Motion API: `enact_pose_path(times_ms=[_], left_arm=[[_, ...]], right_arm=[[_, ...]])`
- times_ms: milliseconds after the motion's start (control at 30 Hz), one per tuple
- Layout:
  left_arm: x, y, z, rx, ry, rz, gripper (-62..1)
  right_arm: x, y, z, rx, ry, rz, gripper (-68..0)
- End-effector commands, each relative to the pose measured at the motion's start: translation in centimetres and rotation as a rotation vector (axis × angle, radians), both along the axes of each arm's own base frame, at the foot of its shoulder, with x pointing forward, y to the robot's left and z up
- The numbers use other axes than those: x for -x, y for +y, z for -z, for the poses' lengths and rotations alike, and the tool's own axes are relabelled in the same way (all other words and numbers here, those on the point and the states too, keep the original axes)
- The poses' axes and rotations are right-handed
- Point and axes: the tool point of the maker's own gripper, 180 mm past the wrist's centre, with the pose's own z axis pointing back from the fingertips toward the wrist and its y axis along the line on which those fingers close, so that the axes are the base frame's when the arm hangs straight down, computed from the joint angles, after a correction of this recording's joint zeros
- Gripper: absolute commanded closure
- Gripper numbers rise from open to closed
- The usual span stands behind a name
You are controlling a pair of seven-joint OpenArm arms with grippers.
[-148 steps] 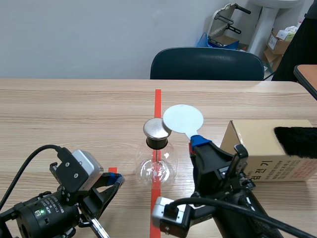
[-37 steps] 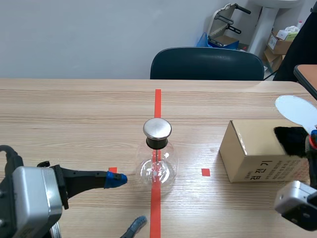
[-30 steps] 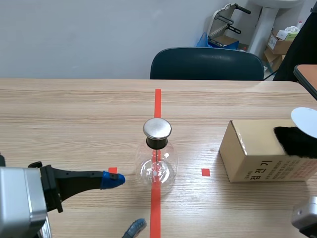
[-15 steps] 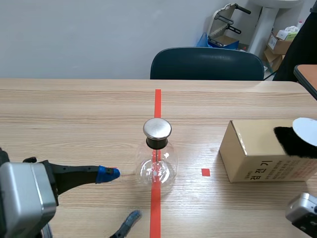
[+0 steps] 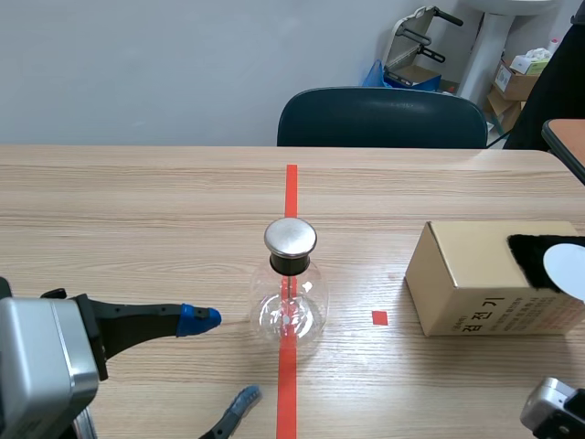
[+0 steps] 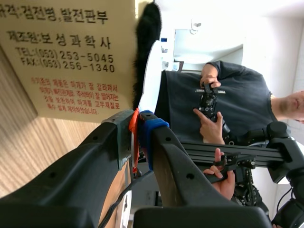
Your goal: Do the electroscope experiment
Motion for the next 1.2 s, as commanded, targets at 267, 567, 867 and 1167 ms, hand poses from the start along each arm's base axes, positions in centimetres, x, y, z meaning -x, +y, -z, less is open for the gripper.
enact_pose_path(times_ms=[267, 567, 867, 1167], left_arm=[[0.0, -0.4, -1.0, 0.040, -0.013, 0.004, -37.7], [0.0, -0.4, -1.0, 0.040, -0.013, 0.004, -37.7], [0.0, -0.4, -1.0, 0.040, -0.013, 0.004, -37.7], [0.0, -0.4, -1.0, 0.040, -0.013, 0.004, -37.7]], right_arm=[[-0.3, -0.3, -0.8, 0.064, -0.032, -0.023, -1.0], [-0.2, -0.1, -0.3, 0.014, -0.013, -0.008, -1.0], [-0.1, 2.0, -0.2, 0.005, -0.005, -0.128, -1.0], [0.0, -1.1, -0.2, 0.014, -0.011, 0.057, -1.0]])
